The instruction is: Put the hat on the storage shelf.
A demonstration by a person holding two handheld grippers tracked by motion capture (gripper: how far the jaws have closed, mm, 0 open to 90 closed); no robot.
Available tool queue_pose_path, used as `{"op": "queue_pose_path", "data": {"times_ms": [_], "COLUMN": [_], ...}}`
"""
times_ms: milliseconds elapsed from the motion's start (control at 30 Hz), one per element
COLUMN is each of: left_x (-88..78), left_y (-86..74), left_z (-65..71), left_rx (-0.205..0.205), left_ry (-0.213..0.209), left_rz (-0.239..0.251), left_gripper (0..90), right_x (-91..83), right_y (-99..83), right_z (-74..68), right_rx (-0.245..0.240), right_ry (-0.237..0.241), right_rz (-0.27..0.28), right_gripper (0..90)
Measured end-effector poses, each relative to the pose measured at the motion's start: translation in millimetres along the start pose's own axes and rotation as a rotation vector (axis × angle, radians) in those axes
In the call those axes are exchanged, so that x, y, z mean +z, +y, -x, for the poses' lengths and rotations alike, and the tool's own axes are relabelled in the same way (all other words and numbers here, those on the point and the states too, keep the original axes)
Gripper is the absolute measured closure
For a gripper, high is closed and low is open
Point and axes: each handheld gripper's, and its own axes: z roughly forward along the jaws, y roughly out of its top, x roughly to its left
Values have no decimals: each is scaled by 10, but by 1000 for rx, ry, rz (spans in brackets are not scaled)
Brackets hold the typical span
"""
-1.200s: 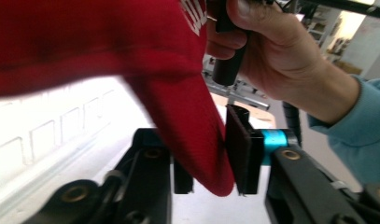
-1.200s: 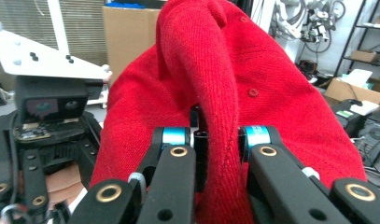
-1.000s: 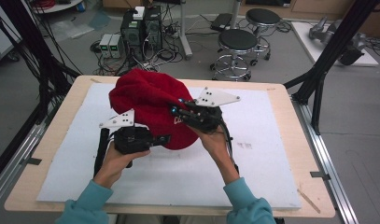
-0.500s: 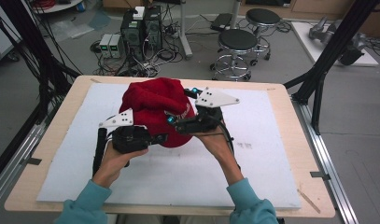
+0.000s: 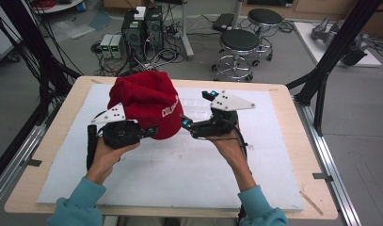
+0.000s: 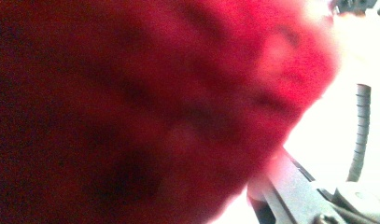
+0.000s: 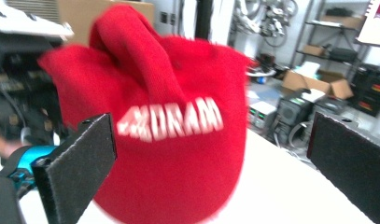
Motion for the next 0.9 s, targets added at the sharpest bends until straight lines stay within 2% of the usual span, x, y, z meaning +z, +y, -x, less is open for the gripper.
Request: {"op": "queue_pose_path", "data": {"times_ms": [200,333,433,533,633,767,900], "left_x": [-80,-92,-85,-67,-59,-45,-10], "left_y": [109,182,214,245,262,267,242], "left_z": [-181,-274,-331,-383,-425,-466,-516], "left_rx": [14,43,38,62,69,99,98], "left_ry": [93,161,184,229,256,319,348], "left_rz": [-4,-49,-44,-71,-80,-111,-136], "left_gripper": [845,844,844,844,844,844,844], "right_x": [-292,-519,-697,-872,-994,-1128,-1241], "right_y": [-174,-307,-435,-588,-716,-894,-1112], "right_z": [112,173,195,220,234,254,248], "right_rx": [13,39,58,73,89,110,140], "right_ry": [-81,-135,-177,-219,-253,-290,-328], "right_rz": [-19,-12,-13,4,-2,-4,-9], "right_gripper": [4,4,4,4,4,4,4]}}
